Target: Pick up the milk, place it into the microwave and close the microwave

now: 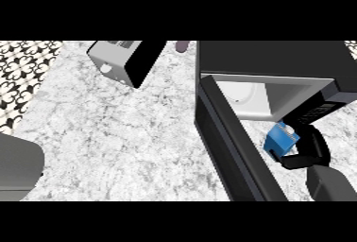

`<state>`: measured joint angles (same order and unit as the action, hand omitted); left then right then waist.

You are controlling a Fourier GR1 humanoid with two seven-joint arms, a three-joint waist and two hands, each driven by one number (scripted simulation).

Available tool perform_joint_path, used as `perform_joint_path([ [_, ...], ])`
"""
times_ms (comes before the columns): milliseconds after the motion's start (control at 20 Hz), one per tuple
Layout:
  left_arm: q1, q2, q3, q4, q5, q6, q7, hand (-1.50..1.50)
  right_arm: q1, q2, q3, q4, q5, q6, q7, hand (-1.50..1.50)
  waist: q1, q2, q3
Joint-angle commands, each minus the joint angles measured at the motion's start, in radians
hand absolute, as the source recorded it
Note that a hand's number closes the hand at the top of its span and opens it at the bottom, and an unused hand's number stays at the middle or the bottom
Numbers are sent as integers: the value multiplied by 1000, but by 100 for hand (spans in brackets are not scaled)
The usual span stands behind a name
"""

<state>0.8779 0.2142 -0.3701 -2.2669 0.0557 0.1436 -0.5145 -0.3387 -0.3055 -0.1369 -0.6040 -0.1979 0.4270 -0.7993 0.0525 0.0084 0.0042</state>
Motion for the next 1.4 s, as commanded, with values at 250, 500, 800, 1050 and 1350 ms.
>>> perform_joint_path([
  [250,14,3,13,-3,10,0,-18,-150,-98,-73,97,-12,8,317,6,150,-22,-5,-2],
  [500,31,18,40,-24,38,-3,6,-150,-36,-39,149,-148,1,279,54,150,-49,-12,-4],
  [800,54,34,92,10,100,-43,-44,-150,71,-70,131,-381,-125,265,240,150,-59,-16,-6],
  [1050,103,47,153,82,168,-108,-151,-150,190,2,153,-587,-179,144,384,150,-51,-14,-5],
  [1350,22,53,200,18,194,-77,-14,-150,169,72,180,-795,-206,12,538,150,-56,-10,-5],
])
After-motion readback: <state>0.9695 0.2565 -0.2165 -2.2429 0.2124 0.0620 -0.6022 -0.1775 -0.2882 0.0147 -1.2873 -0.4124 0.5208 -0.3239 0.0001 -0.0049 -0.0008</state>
